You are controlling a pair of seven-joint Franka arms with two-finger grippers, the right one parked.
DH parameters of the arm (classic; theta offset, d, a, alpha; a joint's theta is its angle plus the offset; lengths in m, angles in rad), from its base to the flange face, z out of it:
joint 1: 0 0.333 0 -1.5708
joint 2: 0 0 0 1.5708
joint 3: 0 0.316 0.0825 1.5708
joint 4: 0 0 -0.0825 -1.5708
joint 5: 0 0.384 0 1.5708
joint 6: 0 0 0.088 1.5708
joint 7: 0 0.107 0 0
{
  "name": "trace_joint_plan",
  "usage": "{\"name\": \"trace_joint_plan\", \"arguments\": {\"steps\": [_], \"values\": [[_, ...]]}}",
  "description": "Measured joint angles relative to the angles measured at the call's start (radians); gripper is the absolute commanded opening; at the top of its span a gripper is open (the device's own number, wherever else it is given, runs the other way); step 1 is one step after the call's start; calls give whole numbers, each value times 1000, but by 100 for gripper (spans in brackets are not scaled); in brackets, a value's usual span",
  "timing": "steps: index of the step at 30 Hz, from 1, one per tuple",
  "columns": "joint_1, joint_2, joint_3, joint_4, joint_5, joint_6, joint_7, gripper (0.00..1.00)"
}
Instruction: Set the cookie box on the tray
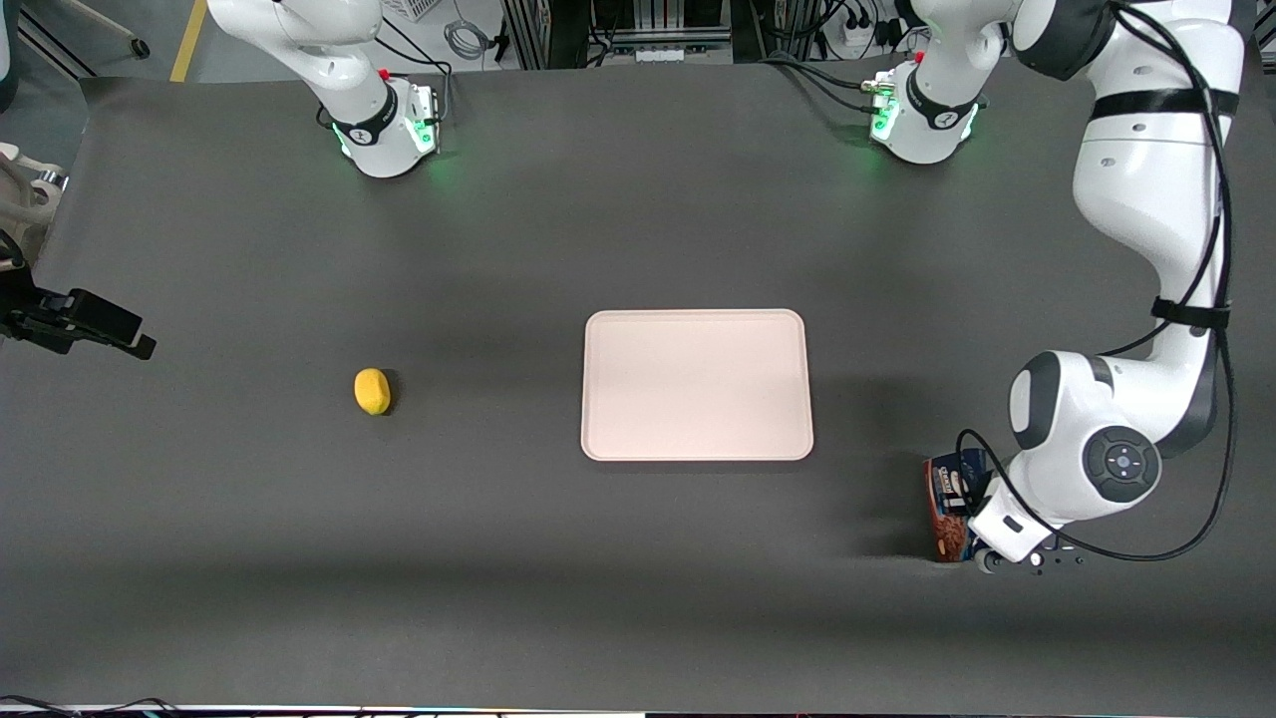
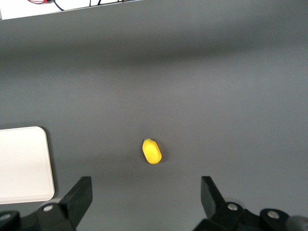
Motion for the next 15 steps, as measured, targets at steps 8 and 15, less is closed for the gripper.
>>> {"name": "trace_joint_plan", "arguments": {"steps": [8,15], "values": [[-4,-10,-171,24,-3,-81,-192,0],[-19,25,-288,-153,-3,116,-282,0]]}}
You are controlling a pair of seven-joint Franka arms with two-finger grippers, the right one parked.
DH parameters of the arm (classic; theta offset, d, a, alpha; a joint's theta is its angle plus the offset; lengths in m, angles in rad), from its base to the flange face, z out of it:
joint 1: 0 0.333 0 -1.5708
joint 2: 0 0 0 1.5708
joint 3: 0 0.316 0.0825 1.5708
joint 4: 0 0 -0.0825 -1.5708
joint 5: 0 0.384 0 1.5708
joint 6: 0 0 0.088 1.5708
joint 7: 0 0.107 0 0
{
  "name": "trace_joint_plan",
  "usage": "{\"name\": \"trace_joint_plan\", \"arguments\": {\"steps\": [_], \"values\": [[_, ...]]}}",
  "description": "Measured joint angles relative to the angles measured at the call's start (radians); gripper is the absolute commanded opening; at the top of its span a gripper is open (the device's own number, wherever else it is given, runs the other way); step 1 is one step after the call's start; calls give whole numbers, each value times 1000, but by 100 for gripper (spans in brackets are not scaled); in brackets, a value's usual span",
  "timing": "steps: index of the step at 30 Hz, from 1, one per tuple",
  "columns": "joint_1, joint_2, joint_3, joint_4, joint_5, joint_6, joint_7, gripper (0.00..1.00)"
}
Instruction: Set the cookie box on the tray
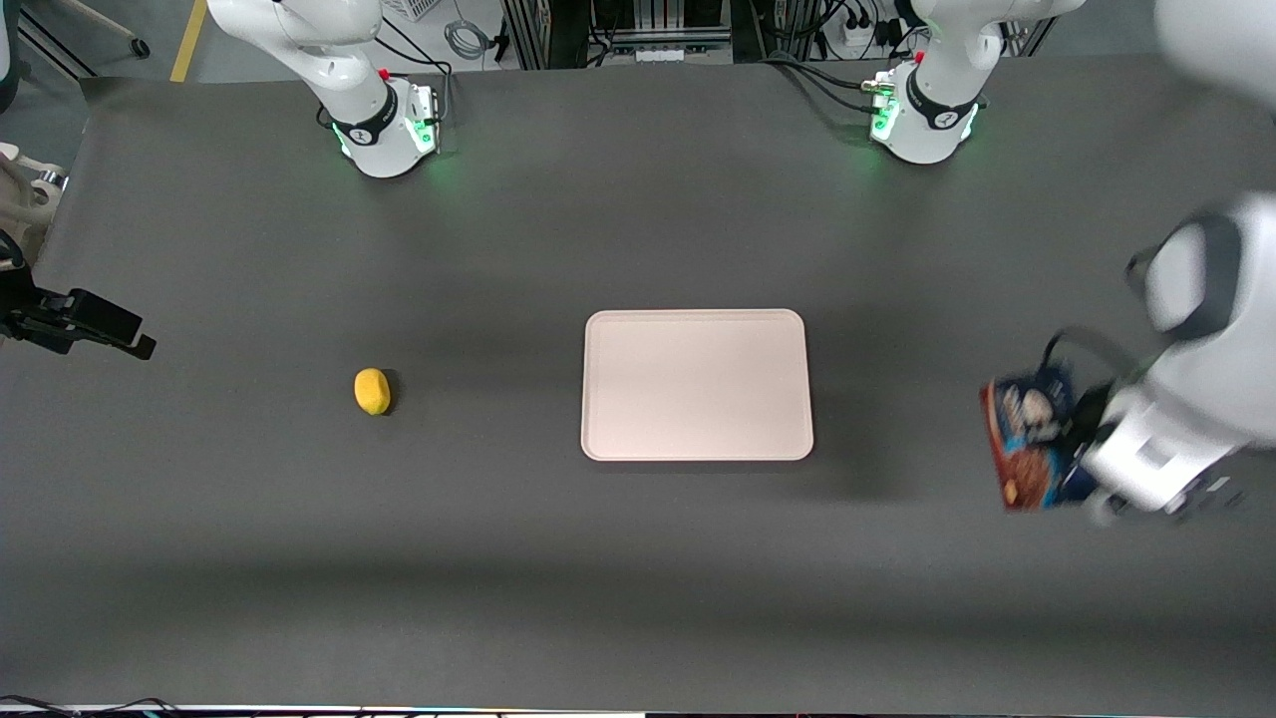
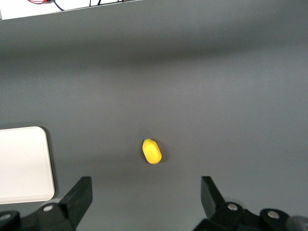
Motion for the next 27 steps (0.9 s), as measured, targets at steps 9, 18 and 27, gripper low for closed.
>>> {"name": "trace_joint_plan", "arguments": {"steps": [9,18,27], "values": [[-6,36,-30,-358,8,418,-5,0],[-5,42,-31,-619,78,731,-5,0],[-3,56,-29,-729,104,920,-5,3]]}}
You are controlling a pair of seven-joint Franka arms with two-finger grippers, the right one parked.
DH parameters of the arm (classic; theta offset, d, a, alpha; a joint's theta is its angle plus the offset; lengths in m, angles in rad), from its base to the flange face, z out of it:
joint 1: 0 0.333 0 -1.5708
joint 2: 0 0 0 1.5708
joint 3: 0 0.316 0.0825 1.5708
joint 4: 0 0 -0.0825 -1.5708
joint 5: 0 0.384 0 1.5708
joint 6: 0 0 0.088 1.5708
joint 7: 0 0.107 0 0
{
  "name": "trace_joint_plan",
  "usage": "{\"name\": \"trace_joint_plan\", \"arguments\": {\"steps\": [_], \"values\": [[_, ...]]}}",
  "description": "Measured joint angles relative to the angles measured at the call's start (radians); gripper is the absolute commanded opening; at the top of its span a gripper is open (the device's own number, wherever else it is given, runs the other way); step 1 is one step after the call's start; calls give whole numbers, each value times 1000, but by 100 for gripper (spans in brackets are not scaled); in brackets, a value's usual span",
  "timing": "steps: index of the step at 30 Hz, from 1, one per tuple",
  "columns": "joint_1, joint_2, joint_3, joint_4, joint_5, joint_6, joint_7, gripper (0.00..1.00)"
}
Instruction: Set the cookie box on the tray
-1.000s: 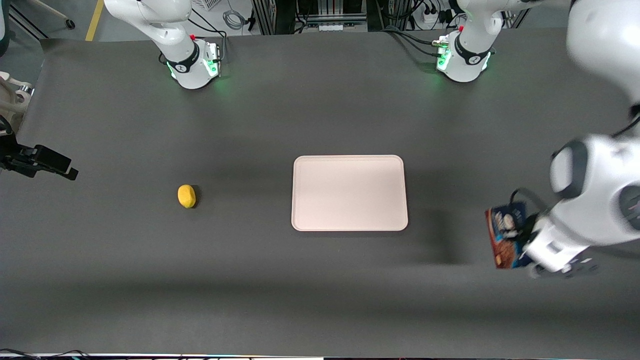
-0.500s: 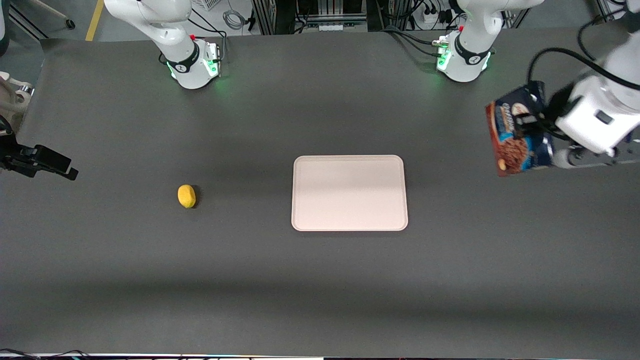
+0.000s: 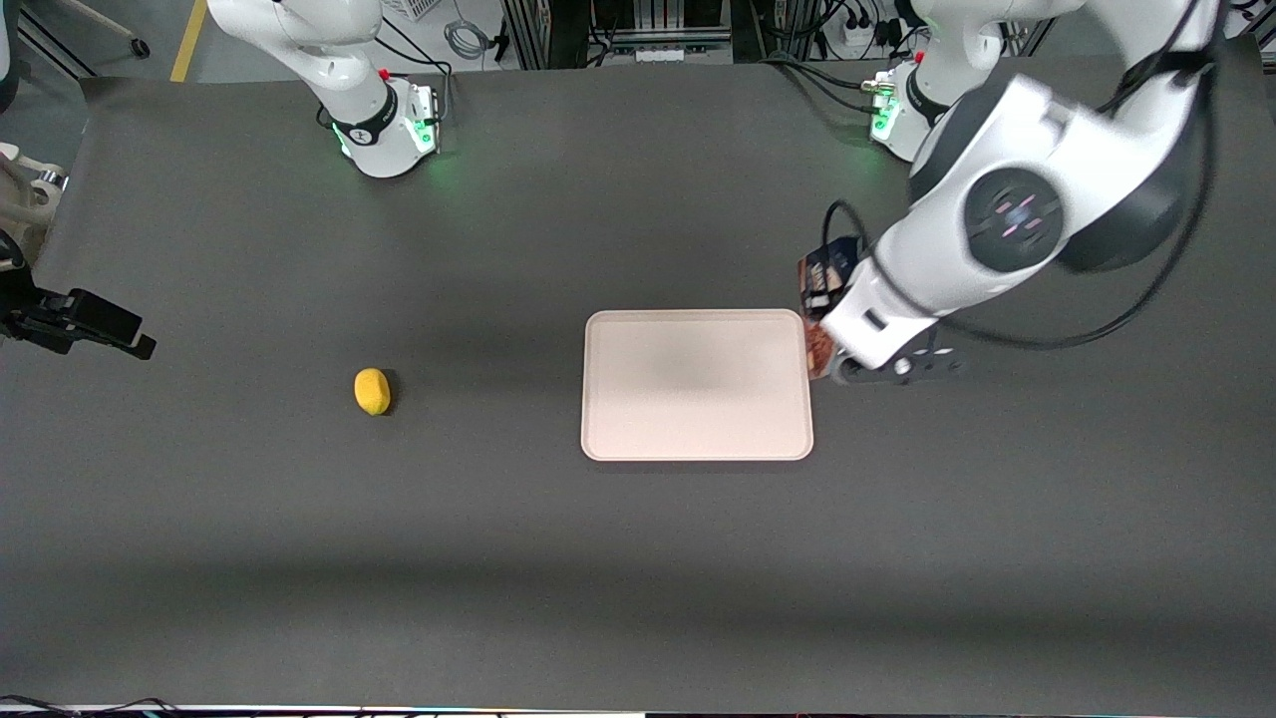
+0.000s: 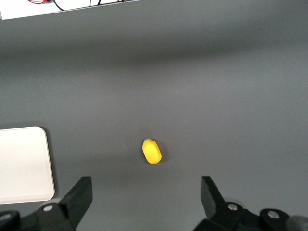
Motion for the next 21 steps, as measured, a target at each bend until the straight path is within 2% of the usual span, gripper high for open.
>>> {"name": "trace_joint_plan", "arguments": {"steps": [7,8,9,10,11,12,21], "values": [[1,36,1,-10,48,78,-8,7],[2,41,2,-10,60,85,-13,12],[3,46,3,-10,68,90,-17,27],[3,50,4,-10,77,95,-21,57],[4,53,6,-10,83,99,-23,96],[4,56,7,-10,89,101,-26,100],[9,60,9,-4,98,109,-51,100]]}}
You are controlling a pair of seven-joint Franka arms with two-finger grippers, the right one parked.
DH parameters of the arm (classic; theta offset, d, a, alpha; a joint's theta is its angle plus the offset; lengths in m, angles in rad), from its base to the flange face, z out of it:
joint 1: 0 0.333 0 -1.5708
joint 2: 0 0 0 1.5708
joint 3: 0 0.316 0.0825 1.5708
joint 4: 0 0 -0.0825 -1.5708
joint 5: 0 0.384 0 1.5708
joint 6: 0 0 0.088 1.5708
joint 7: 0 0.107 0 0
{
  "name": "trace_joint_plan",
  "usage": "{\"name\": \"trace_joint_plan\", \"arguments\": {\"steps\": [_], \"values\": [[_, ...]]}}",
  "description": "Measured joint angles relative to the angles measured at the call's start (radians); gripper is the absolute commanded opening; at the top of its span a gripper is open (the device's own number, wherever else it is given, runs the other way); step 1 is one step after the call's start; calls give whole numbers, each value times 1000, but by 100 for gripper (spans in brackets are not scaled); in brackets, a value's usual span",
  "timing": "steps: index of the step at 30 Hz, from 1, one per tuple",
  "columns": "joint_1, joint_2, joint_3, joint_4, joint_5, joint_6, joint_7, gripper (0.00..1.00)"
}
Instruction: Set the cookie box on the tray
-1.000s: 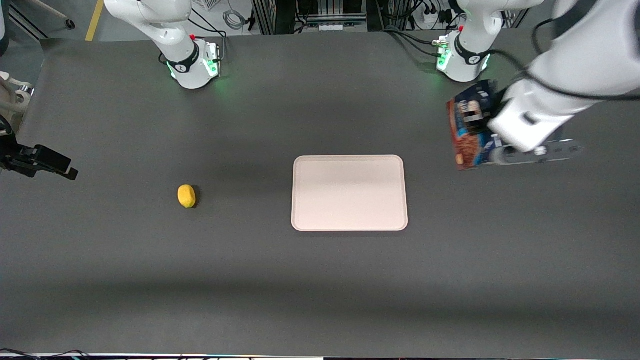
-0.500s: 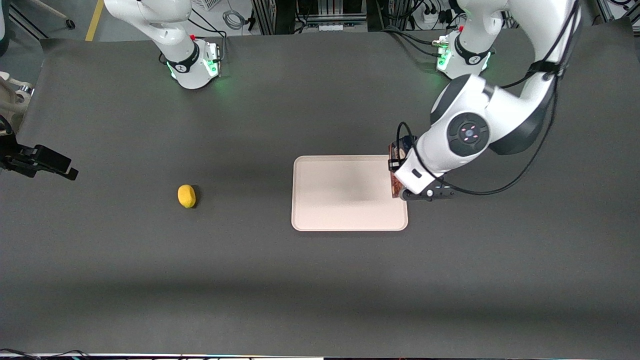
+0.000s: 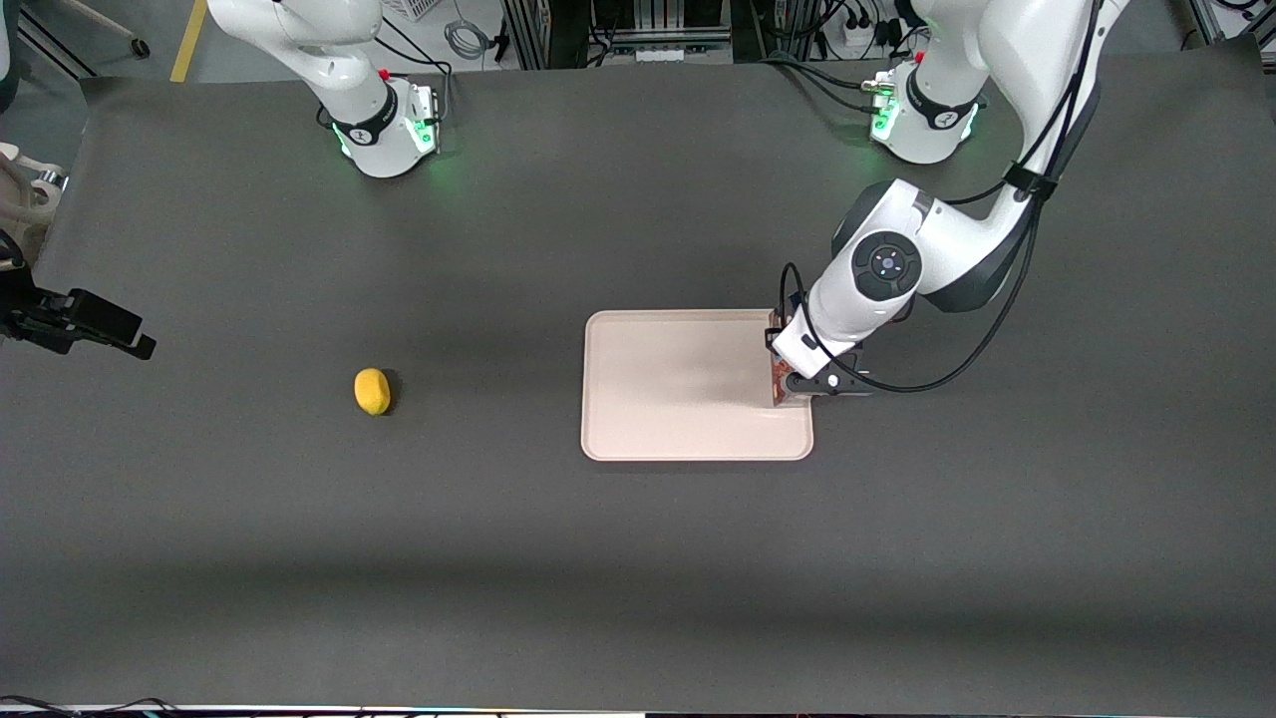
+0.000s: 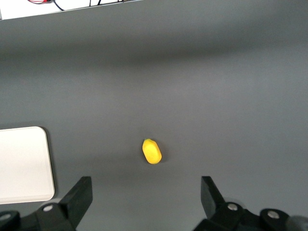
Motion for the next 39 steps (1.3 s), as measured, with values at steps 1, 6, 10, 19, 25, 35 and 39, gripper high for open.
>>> {"name": "trace_joint_plan", "arguments": {"steps": [1,6,10,19,25,35,39], "values": [[1,-1,0,2,0,0,-4,100],[7,-23,0,54,2,-92,-23,100],[13,-67,1,166,3,-301,-27,100],[30,-170,22,492,-2,-784,-3,100],[35,-209,90,679,-27,-1054,140,100],[44,-343,347,717,-123,-1211,534,100],[44,-387,394,614,-135,-1139,606,100]]}}
